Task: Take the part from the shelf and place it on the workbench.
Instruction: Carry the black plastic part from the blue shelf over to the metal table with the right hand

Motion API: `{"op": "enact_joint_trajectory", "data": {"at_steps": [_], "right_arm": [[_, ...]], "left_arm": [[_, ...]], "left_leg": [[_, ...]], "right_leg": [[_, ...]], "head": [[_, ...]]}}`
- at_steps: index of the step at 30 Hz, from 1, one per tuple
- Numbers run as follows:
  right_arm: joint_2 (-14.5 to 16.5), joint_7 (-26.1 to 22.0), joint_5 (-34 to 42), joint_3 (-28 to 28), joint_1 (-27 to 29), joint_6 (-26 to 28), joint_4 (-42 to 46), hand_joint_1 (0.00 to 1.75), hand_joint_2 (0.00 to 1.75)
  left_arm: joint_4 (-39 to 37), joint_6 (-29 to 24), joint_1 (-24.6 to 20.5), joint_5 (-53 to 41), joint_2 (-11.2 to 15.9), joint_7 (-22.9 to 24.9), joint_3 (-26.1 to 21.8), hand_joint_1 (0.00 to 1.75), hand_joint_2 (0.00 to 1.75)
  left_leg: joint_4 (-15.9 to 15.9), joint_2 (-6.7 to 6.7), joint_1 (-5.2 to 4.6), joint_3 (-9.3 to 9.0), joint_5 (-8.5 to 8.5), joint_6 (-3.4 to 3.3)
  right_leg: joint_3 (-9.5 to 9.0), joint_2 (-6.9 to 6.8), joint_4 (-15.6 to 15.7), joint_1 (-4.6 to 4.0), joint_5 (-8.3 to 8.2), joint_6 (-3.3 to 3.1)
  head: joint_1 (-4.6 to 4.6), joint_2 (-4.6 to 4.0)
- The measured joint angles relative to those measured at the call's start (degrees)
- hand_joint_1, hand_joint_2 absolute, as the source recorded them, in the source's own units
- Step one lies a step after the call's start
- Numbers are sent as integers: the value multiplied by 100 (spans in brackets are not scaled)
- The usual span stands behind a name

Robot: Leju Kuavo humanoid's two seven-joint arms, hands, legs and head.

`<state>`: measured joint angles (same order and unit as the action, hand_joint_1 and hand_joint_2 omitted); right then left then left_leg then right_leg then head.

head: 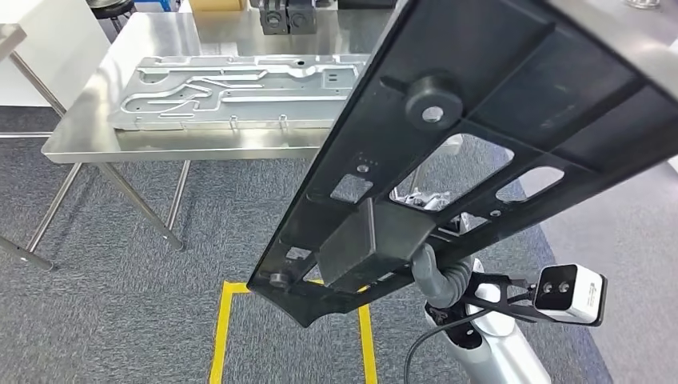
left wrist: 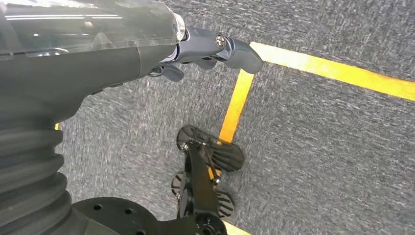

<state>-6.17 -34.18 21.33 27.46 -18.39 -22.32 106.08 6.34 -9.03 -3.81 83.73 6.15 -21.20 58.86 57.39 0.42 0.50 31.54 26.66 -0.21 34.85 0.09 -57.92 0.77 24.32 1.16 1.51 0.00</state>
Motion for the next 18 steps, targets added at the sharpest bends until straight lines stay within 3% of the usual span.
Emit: {"op": "enact_joint_trajectory", "data": {"at_steps": [2, 4, 7, 8, 9, 10, 12, 13, 15, 18], "right_arm": [[0, -27, -32, -10, 53, -34, 5, 175, 175], [3, -50, -68, -17, 83, -69, 7, 175, 175], [5, -69, -90, -18, 133, -83, 3, 175, 175], [5, -71, -92, -18, 153, -84, 0, 175, 175], [6, -72, -93, -18, 167, -89, -5, 175, 175], [7, -73, -96, -19, 174, -98, -9, 175, 175], [16, -73, -103, -23, 176, -134, -13, 175, 175], [23, -72, -106, -26, 176, -151, -14, 175, 175], [35, -68, -120, -33, 175, -173, -16, 175, 175], [38, -64, -155, -56, 176, -187, -19, 175, 175]], "left_arm": [[0, -1, -3, 0, 2, -1, 0, 0, 175], [0, -2, -7, 0, 1, -1, 0, 0, 175], [0, -7, 0, 0, 1, 0, 0, 0, 175], [0, -8, 10, 0, 2, 0, 0, 0, 175], [0, -8, 19, 0, 2, 0, 0, 0, 175], [0, -9, 24, 0, 2, 0, 0, 0, 175], [0, -11, 23, 0, 3, 0, 0, 0, 175], [0, -13, 19, 0, 4, 0, 0, 0, 175], [0, -19, 16, 0, 4, 0, 0, 0, 175], [0, -22, 23, 0, 4, 0, 0, 0, 175]], "left_leg": [[8, -11, 19, -17, 43, 69], [293, -18, 37, 94, 231, 123], [1409, -20, 47, 669, 712, 164], [1649, -20, 48, 813, 752, 171], [1662, -20, 48, 848, 671, 170], [1444, -20, 48, 767, 490, 161], [637, -19, 39, 404, 83, 120], [318, -16, 29, 257, -33, 88], [62, -10, 5, 149, -73, 21], [25, -10, 22, 140, -110, -93]], "right_leg": [[-22, 16, 32, 4, 10, -80], [-72, 11, 74, 17, 18, -158], [-99, -1, 86, -2, 43, -215], [-104, 1, 84, -10, 51, -220], [-115, 5, 82, -15, 60, -218], [-133, 10, 78, -16, 70, -210], [-171, 16, 60, -28, 103, -177], [-179, 20, 49, -38, 118, -152], [-176, 26, 38, -54, 132, -91], [-154, 22, -30, -43, 192, 7]], "head": [[-1, 0], [-1, 0], [0, 0], [0, 0], [0, 0], [0, 0], [0, 0], [0, 0], [0, 0], [0, 0]]}}
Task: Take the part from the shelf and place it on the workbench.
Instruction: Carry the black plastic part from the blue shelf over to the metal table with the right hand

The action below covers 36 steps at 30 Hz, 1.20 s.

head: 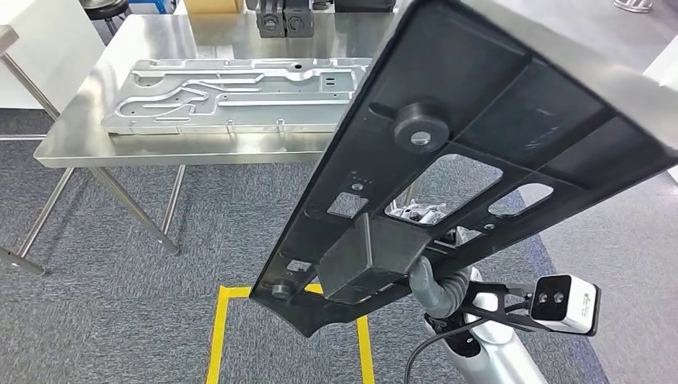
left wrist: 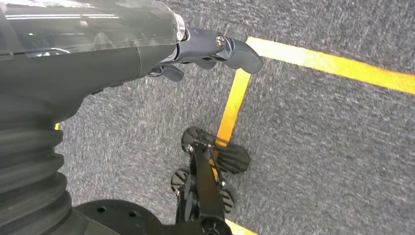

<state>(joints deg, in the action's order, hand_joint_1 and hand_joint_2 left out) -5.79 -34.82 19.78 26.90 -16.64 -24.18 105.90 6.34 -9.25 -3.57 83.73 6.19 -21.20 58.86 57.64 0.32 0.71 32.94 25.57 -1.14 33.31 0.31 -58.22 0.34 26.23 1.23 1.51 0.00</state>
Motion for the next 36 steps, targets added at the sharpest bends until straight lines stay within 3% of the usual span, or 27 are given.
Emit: {"op": "enact_joint_trajectory", "data": {"at_steps": [2, 4, 5, 6, 7, 9, 11, 13, 16, 17, 19, 20, 21, 22, 24, 25, 27, 31, 32, 34, 35, 36], "right_arm": [[0, 2, -17, -36, 3, -18, -4, 175, 175], [0, 4, -27, -66, 15, -38, -22, 175, 175], [0, 7, -31, -75, 25, -45, -35, 175, 175], [0, 10, -35, -79, 33, -50, -46, 175, 175], [0, 13, -38, -82, 38, -56, -54, 175, 175], [0, 16, -39, -88, 35, -64, -58, 175, 175], [1, 19, -41, -92, 25, -68, -57, 175, 175], [2, 24, -43, -96, 20, -66, -57, 175, 175], [17, 30, -45, -106, 15, -65, -50, 175, 175], [30, 32, -47, -108, 12, -66, -47, 175, 175], [50, 34, -49, -109, 9, -66, -45, 175, 175], [52, 36, -49, -109, 14, -66, -45, 175, 175], [52, 38, -49, -109, 18, -66, -46, 175, 175], [53, 40, -49, -109, 21, -66, -46, 175, 175], [57, 43, -49, -109, 25, -67, -47, 175, 175], [60, 42, -49, -109, 22, -66, -47, 175, 175], [62, 46, -51, -110, 18, -65, -48, 175, 175], [65, 50, -54, -112, 3, -64, -41, 175, 175], [66, 50, -53, -113, -4, -63, -38, 175, 175], [65, 54, -52, -115, -4, -60, -40, 175, 175], [64, 60, -52, -115, 4, -57, -42, 175, 175], [64, 67, -52, -115, 12, -53, -43, 175, 175]], "left_arm": [[0, 2, -4, 0, 0, 0, 0, 0, 175], [0, 5, -4, 0, 0, -1, 0, 0, 175], [0, 7, -2, 0, 0, -1, 0, 0, 175], [0, 7, 0, 0, 0, -2, 0, 0, 175], [0, 7, 1, 0, 0, -3, 0, 0, 175], [0, 7, 0, 0, -4, -7, 0, 0, 175], [0, 7, -3, 0, -11, -13, 0, 0, 175], [0, 6, -5, 0, -15, -16, 0, 0, 175], [0, 3, -16, 0, -17, -18, 0, 0, 175], [0, 2, -19, 0, -18, -19, 0, 0, 175], [0, 0, -13, 0, -17, -20, 0, 0, 175], [0, -1, -3, 0, -16, -20, 0, 0, 175], [0, -2, 7, 0, -15, -20, 0, 0, 175], [0, -2, 14, 0, -15, -20, 0, 0, 175], [0, -2, 16, 0, -15, -20, 0, 0, 175], [0, -2, 14, 0, -15, -20, 0, 0, 175], [0, -2, 10, 0, -15, -21, 0, 0, 175], [0, -2, 13, 0, -17, -27, 0, 0, 175], [0, -2, 11, 0, -17, -29, 0, 0, 175], [0, -2, 8, 0, -17, -31, 0, 0, 175], [0, -2, 8, 0, -17, -31, 0, 0, 175], [0, -2, 11, 0, -17, -31, 0, 0, 175]], "left_leg": [[-30, -5, 13, -9, -22, -61], [-27, -7, 3, 3, -16, -84], [-25, -7, -3, 4, -9, -89], [-22, -6, -7, 1, -3, -88], [-19, -3, -10, -10, 5, -85], [-16, 4, -15, -45, 26, -66], [-11, 7, -28, -62, 53, -19], [-22, 4, -31, -69, 72, 46], [164, -8, -26, -23, 202, 130], [426, -11, -20, 95, 336, 154], [1199, -12, -2, 500, 668, 198], [1512, -12, 5, 686, 751, 217], [1636, -13, 12, 786, 720, 231], [1523, -13, 20, 768, 567, 240], [783, -15, 40, 464, 96, 242], [416, -15, 35, 296, -51, 228], [83, -8, 16, 136, -109, 162], [31, 4, 12, 82, -50, -3], [11, 3, 21, 54, -41, -38], [2, 0, 16, 17, -3, -82], [2, 1, 10, -5, 21, -93], [2, 3, 2, -36, 50, -99]], "right_leg": [[206, -4, -464, 14, 286, 50], [586, -4, -1244, 25, 643, 79], [726, -5, -1511, 31, 709, 86], [771, -5, -1578, 35, 665, 85], [697, -6, -1411, 37, 517, 74], [305, -15, -604, 25, 127, 15], [18, -31, -9, -12, -51, -52], [-23, -31, 96, -43, -38, -98], [-121, -31, 201, 13, -60, -181], [-162, -37, 234, 31, -58, -206], [-200, -43, 240, 22, -23, -236], [-218, -41, 237, 20, -1, -240], [-242, -36, 233, 19, 23, -235], [-276, -30, 227, 21, 52, -226], [-362, -25, 203, 25, 134, -190], [-390, -21, 177, 17, 181, -160], [-410, -16, 152, -1, 242, -94], [-375, -19, 18, 10, 371, 30], [-258, -21, -220, 17, 483, 54], [201, -23, -1008, 30, 760, 83], [448, -23, -1369, 35, 833, 90], [623, -23, -1563, 38, 803, 89]], "head": [[0, 0], [0, 0], [0, 0], [0, 0], [0, 0], [-1, 0], [-1, 0], [0, 0], [0, 0], [0, 0], [0, 0], [1, 0], [1, 0], [1, 0], [1, 0], [0, 0], [1, 0], [1, 0], [1, 0], [0, 0], [0, 0], [0, 0]]}}
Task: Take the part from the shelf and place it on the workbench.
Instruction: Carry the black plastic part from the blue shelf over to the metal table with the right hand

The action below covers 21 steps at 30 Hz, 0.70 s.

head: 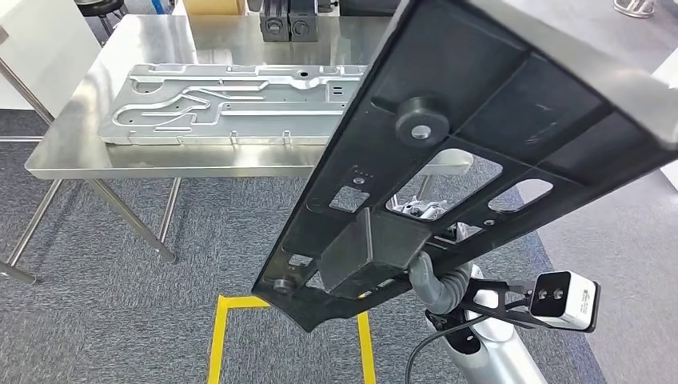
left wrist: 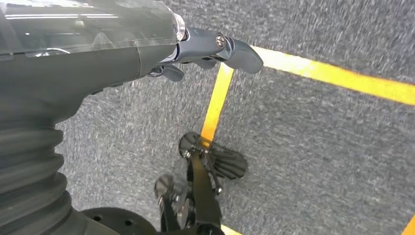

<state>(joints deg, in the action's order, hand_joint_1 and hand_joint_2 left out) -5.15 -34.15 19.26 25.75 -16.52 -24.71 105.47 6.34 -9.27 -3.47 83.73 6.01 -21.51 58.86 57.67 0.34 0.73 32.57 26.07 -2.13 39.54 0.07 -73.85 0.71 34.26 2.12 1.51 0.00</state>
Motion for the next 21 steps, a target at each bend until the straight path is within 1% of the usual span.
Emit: {"op": "enact_joint_trajectory", "data": {"at_steps": [1, 2, 3, 4, 5, 6, 7, 9, 10, 11, 12, 13, 14, 15, 16, 17, 18, 19, 20, 21], "right_arm": [[0, 7, 0, 0, 3, 4, 0, 175, 175], [-1, 11, 0, 0, 3, 7, 1, 175, 175], [-1, 12, 0, 0, 2, 9, 1, 175, 175], [0, 12, 1, 0, 1, 8, 2, 175, 175], [1, 12, 3, 0, -1, 4, 3, 175, 175], [1, 12, 6, -1, -2, -3, 4, 175, 175], [1, 12, 9, -1, -2, -9, 5, 175, 175], [2, 13, 11, -2, 2, -20, 15, 175, 175], [6, 13, 12, -2, 3, -24, 21, 175, 175], [13, 13, 13, -3, 2, -25, 28, 175, 175], [21, 13, 13, -3, 5, -24, 32, 175, 175], [27, 12, 14, -3, 6, -21, 32, 175, 175], [31, 14, 11, -3, 12, -15, 32, 175, 175], [32, 15, 7, -2, 23, -9, 32, 175, 175], [32, 17, 3, -2, 36, -3, 33, 175, 175], [32, 19, -3, -2, 49, 5, 34, 175, 175], [32, 19, -10, -3, 61, 14, 38, 175, 175], [32, 19, -19, -3, 71, 26, 45, 175, 175], [32, 19, -33, -3, 80, 40, 55, 175, 175], [33, 21, -55, -3, 95, 53, 72, 175, 175]], "left_arm": [[0, 0, 3, 0, 0, 0, 0, 0, 175], [0, 1, 7, 0, 0, -1, 0, 0, 175], [0, 1, 8, 0, -1, -1, 0, 0, 175], [0, 1, 6, 0, -8, -2, 0, 0, 175], [0, 1, 2, 0, -13, -2, 0, 0, 175], [0, 0, -1, 0, -19, -2, 0, 0, 175], [0, 0, -5, 0, -23, -2, 0, 0, 175], [0, 0, -17, 0, -15, -3, 0, 0, 175], [0, 1, -23, 0, -12, -3, 0, 0, 175], [0, 2, -31, 0, -9, -4, 0, 0, 175], [0, 2, -32, 0, -6, -4, 0, 0, 175], [0, 3, -30, 0, -5, -4, 0, 0, 175], [0, 2, -22, 0, -3, -4, 0, 0, 175], [0, 2, -8, 0, -1, -3, 0, 0, 175], [0, 3, 4, 0, -1, -3, 0, 0, 175], [0, 4, 11, 0, 1, -2, 0, 0, 175], [0, 5, 14, 0, 2, -2, 0, 0, 175], [0, 5, 12, 0, 3, 1, 0, 0, 175], [0, 5, 8, 0, 4, 3, 0, 0, 175], [0, 3, 4, 0, 4, 8, 0, 0, 175]], "left_leg": [[0, 4, -7, -42, 33, -1], [-1, 8, -15, -96, 67, 3], [-4, 12, -21, -153, 104, 9], [-4, 15, -36, -201, 143, 27], [-7, 17, -42, -233, 177, 51], [-11, 16, -43, -249, 205, 80], [-21, 12, -43, -259, 227, 114], [-37, -3, -42, -311, 265, 178], [33, -11, -45, -306, 314, 204], [219, -15, -44, -237, 409, 228], [540, -19, -30, -72, 544, 249], [936, -17, -20, 161, 696, 272], [1311, -17, -5, 406, 802, 297], [1546, -18, 7, 596, 810, 319], [1551, -18, 20, 679, 686, 339], [1334, -19, 36, 651, 453, 354], [952, -22, 53, 535, 161, 365], [576, -22, 56, 394, -50, 368], [297, -18, 54, 283, -177, 346], [145, -12, 47, 220, -216, 313]], "right_leg": [[63, 0, 32, 0, -148, -12], [3, 0, 294, -5, -393, -37], [-137, -2, 703, -20, -675, -80], [-291, -7, 1093, -42, -866, -130], [-414, -13, 1392, -63, -977, -172], [-483, -14, 1559, -85, -999, -207], [-506, -11, 1599, -98, -954, -230], [-566, 8, 1673, -81, -941, -267], [-625, 9, 1721, -61, -936, -292], [-690, 6, 1768, -41, -930, -314], [-748, -2, 1795, -33, -915, -334], [-783, -7, 1801, -33, -887, -352], [-811, -6, 1799, -36, -857, -358], [-843, -1, 1796, -37, -823, -357], [-883, 5, 1790, -35, -786, -350], [-933, 11, 1780, -30, -741, -336], [-987, 15, 1763, -25, -688, -316], [-1029, 16, 1741, -30, -631, -286], [-1053, 20, 1716, -36, -581, -251], [-1064, 24, 1700, -44, -543, -216]], "head": [[0, 0], [0, 0], [0, 0], [0, 0], [1, 0], [1, 0], [1, 0], [0, 0], [1, 0], [2, 0], [3, 0], [4, 0], [4, 0], [4, 0], [4, 0], [4, 0], [4, 0], [3, 0], [3, 0], [2, 0]]}}
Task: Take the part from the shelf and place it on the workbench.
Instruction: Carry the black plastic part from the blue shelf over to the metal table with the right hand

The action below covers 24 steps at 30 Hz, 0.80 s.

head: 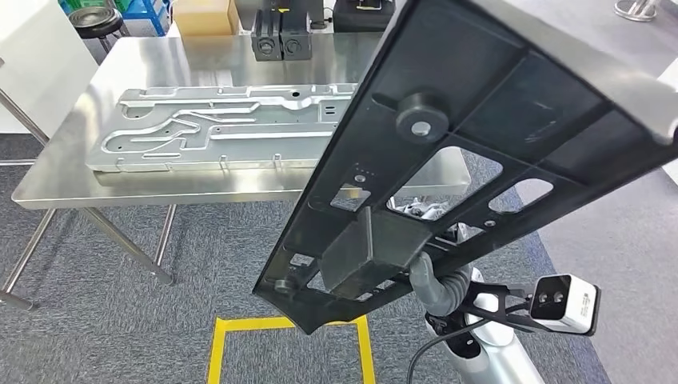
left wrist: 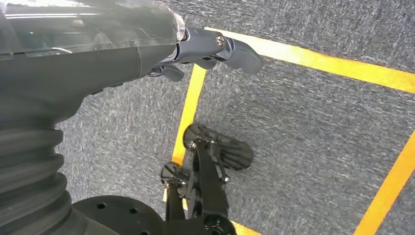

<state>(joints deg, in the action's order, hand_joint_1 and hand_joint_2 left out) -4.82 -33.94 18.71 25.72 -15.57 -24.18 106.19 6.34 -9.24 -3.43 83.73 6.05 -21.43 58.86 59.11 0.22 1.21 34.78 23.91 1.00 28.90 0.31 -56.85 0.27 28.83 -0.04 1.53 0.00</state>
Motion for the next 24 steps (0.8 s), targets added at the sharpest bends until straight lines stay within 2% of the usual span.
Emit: {"op": "enact_joint_trajectory", "data": {"at_steps": [3, 5, 6, 8, 9, 10, 11, 13, 14, 15, 17, 19, 20, 21, 22, 24], "right_arm": [[10, 1, -74, -1, 65, 19, 72, 175, 175], [24, -7, -123, -1, 101, 19, 116, 175, 175], [30, -11, -146, -1, 125, 17, 129, 175, 175], [34, -20, -186, -1, 197, 6, 136, 175, 175], [34, -22, -206, -2, 242, -3, 136, 175, 175], [34, -26, -223, -5, 281, -18, 135, 175, 175], [34, -31, -237, -9, 310, -36, 136, 175, 175], [34, -48, -251, -23, 345, -77, 149, 175, 175], [35, -58, -258, -35, 357, -91, 160, 175, 175], [36, -69, -267, -52, 368, -98, 171, 175, 175], [38, -94, -287, -85, 392, -103, 182, 175, 175], [40, -110, -302, -97, 410, -104, 189, 175, 175], [43, -115, -308, -97, 415, -107, 200, 175, 175], [49, -119, -315, -98, 419, -115, 212, 175, 175], [60, -122, -325, -102, 431, -128, 224, 175, 175], [89, -123, -348, -112, 474, -167, 231, 175, 175]], "left_arm": [[0, -9, -7, 0, -1, 10, 0, 0, 175], [0, -23, -15, 0, -3, 14, 0, 0, 175], [0, -31, -20, 0, -4, 17, 0, 0, 175], [0, -39, -26, 0, -4, 21, 0, 0, 175], [0, -40, -25, 0, -4, 22, 0, 0, 175], [0, -40, -21, 0, -4, 23, 0, 0, 175], [0, -40, -18, 0, -4, 24, 0, 0, 175], [0, -39, -18, 0, -8, 25, 0, 0, 175], [0, -38, -25, 0, -11, 26, 0, 0, 175], [0, -37, -33, 0, -15, 27, 0, 0, 175], [0, -36, -47, 0, -16, 30, 0, 0, 175], [0, -32, -56, 0, -10, 31, 0, 0, 175], [0, -28, -63, 0, -8, 32, 0, 0, 175], [0, -23, -71, 0, -5, 33, 0, 0, 175], [0, -20, -76, 0, -3, 38, 0, 0, 175], [0, -21, -73, 0, -1, 60, 0, 0, 175]], "left_leg": [[-54, 15, -19, -31, 59, -131], [-91, 15, -9, -70, 79, -205], [-103, 13, -4, -89, 93, -234], [-103, 11, -11, -118, 137, -268], [-102, 13, -15, -141, 163, -274], [-102, 16, -20, -174, 190, -274], [-102, 19, -24, -222, 220, -270], [-108, 24, -32, -322, 286, -251], [-107, 27, -42, -361, 320, -230], [-110, 29, -48, -382, 348, -204], [-136, 28, -50, -412, 387, -137], [-158, 13, -50, -465, 421, -73], [-65, 5, -53, -445, 481, -49], [162, -2, -56, -347, 589, -29], [508, -7, -50, -165, 727, -15], [1254, -6, -50, 305, 941, 3]], "right_leg": [[-19, 4, 3, 7, 60, 98], [75, 0, -231, 28, 194, 157], [234, -1, -536, 38, 331, 178], [732, -2, -1354, 47, 619, 204], [944, -2, -1643, 48, 655, 208], [1060, -2, -1733, 48, 576, 203], [1051, -2, -1573, 46, 374, 186], [782, -5, -804, 25, -146, 111], [640, -10, -439, 6, -313, 71], [552, -16, -211, -14, -388, 40], [509, -12, -99, -42, -356, 1], [455, 5, -42, -16, -349, -42], [406, 7, 1, 5, -347, -64], [353, 2, 41, 25, -344, -83], [307, -6, 62, 28, -329, -96], [250, -14, 63, 15, -271, -116]], "head": [[0, 0], [0, 0], [0, 0], [0, 0], [0, 0], [0, 0], [0, 0], [0, 0], [0, 0], [0, 0], [0, 0], [0, 0], [1, 0], [1, 0], [1, 0], [0, 0]]}}
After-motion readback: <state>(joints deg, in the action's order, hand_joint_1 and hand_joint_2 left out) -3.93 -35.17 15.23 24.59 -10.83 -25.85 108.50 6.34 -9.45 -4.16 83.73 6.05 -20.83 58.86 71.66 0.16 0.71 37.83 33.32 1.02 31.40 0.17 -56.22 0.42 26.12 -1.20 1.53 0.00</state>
